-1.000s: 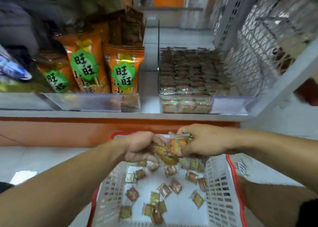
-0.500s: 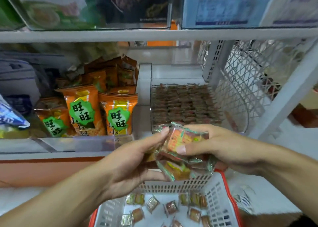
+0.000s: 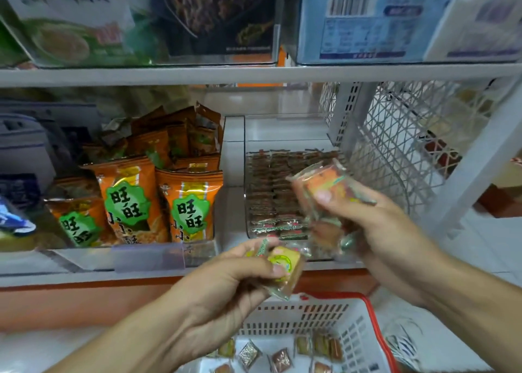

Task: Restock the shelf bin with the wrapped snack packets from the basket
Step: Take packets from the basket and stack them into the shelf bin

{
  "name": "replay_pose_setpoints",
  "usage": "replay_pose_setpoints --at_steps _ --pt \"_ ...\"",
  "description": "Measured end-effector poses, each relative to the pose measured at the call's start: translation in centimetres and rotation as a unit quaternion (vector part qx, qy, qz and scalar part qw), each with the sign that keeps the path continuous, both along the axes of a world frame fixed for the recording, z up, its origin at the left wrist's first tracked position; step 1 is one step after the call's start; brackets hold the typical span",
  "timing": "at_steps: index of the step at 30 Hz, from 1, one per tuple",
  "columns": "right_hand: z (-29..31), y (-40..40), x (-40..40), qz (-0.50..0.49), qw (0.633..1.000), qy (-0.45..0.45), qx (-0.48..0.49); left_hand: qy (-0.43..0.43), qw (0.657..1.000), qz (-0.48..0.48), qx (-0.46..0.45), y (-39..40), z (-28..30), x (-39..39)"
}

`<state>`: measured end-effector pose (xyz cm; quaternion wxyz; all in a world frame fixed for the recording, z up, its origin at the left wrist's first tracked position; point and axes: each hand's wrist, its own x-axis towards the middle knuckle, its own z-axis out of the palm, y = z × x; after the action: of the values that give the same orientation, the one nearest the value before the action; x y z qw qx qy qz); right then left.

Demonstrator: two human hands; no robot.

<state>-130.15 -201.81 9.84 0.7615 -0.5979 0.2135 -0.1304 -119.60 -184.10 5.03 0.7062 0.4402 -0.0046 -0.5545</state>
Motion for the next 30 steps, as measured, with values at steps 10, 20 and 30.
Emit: replay_pose_setpoints --at_steps 10,20,30 --pt "-0.2 3.2 -0.8 0.185 0.979 0.060 0.060 0.032 0.995 0.016 -0.089 0.4 0.8 -0.1" --pt "0.4 1.9 -0.7 0.218 0.972 0.084 0.022 0.015 0.991 -0.119 -0.064 2.0 2.5 1.0" --pt "-0.7 2.1 -0.8 0.216 0.946 0.136 -0.199 -0.123 0.991 -0.029 0.033 0.3 0.9 -1.0"
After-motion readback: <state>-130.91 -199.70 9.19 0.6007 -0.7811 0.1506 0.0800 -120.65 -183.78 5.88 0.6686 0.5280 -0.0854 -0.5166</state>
